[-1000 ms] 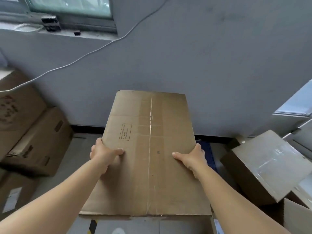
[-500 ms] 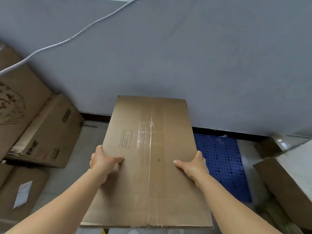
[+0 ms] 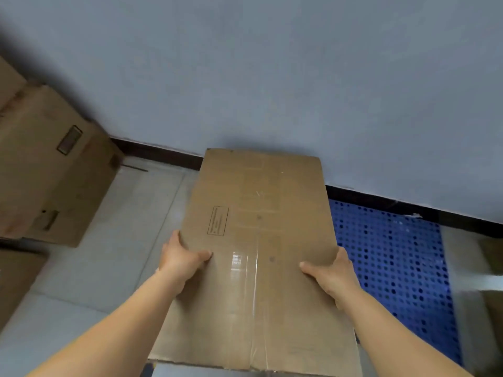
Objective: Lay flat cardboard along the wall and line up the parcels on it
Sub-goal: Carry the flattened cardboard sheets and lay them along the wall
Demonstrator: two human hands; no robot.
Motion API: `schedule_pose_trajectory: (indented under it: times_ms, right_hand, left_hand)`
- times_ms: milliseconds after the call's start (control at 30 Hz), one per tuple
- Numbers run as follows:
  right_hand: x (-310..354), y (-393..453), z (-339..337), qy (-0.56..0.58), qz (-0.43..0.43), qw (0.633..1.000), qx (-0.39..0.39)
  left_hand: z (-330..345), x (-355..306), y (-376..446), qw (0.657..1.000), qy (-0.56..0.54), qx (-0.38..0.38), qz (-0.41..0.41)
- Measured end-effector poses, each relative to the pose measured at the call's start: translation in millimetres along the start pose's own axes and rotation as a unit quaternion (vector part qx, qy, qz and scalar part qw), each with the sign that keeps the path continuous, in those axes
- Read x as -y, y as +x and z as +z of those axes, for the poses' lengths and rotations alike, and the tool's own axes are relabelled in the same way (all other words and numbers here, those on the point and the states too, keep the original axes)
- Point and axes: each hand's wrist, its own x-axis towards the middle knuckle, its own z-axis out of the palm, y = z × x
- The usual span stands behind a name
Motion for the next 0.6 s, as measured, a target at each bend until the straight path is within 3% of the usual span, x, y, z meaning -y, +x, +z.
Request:
schedule_pose_trajectory:
  times_ms: [267,600]
  right_hand:
    - [-54.0,97.1,50.0,0.033,-0.019,0.999,-0.006]
    - [-87.6,149.1,98.8,0.066,-0.019,0.998,0.006]
  left_hand:
    - [66.6,38.3,86.6,1.000,0.018,0.004,0.023]
    - [97.3,69.8,133.0,0.998,0.036,-0.012,0.047]
